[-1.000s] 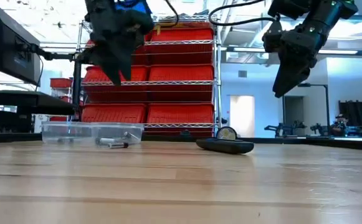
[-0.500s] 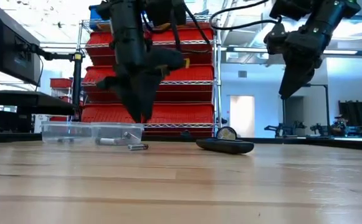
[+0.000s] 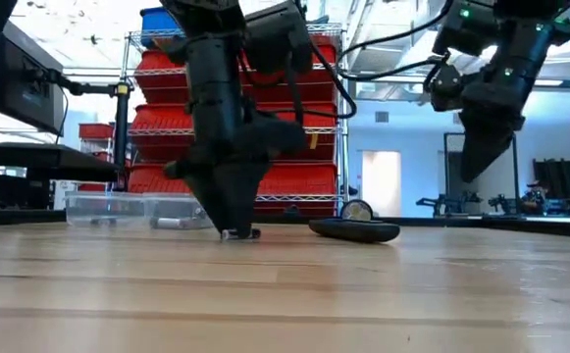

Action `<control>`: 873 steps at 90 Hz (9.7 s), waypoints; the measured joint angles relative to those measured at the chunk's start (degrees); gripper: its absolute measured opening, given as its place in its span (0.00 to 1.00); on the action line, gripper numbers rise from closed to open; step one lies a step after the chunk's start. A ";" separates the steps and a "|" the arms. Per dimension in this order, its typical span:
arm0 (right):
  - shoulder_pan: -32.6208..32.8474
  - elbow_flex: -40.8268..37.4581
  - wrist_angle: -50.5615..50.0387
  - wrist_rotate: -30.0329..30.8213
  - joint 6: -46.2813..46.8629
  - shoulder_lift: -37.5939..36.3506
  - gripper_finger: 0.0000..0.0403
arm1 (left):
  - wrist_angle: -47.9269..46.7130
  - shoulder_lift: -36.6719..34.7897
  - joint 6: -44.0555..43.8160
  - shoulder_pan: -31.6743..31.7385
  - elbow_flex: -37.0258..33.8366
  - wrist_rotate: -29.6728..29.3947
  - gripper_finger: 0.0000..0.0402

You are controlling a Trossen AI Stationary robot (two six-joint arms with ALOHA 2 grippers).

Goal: Insert battery
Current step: Put the silver battery into the left transparent bin, then return to Home Position

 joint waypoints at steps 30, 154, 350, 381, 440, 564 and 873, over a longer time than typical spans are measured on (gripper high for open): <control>1.72 -0.24 0.51 -0.03 0.48 -0.01 0.58 | -0.05 2.29 -0.72 0.02 0.11 -0.20 0.22; 1.66 -0.24 0.70 0.08 0.46 -0.01 0.58 | -40.95 -22.86 8.09 15.70 3.60 -15.99 0.01; -9.25 -12.64 30.07 -21.29 -12.20 -62.98 0.03 | -29.69 -45.33 35.99 17.79 6.43 -9.05 0.01; -9.37 -31.84 47.20 -17.48 -15.55 -62.89 0.03 | -29.27 -45.34 35.24 14.96 6.43 -8.98 0.01; -5.94 -37.95 42.15 -12.24 -14.92 -62.31 0.03 | -28.59 -45.34 30.17 7.00 6.41 -9.53 0.01; -5.97 -38.06 42.61 -11.80 -12.10 -61.97 0.03 | 30.33 -110.06 46.07 3.28 -71.34 1.68 0.01; -5.97 -38.01 42.59 -11.70 -12.11 -61.99 0.03 | 29.97 -110.34 46.90 3.28 -71.64 3.52 0.01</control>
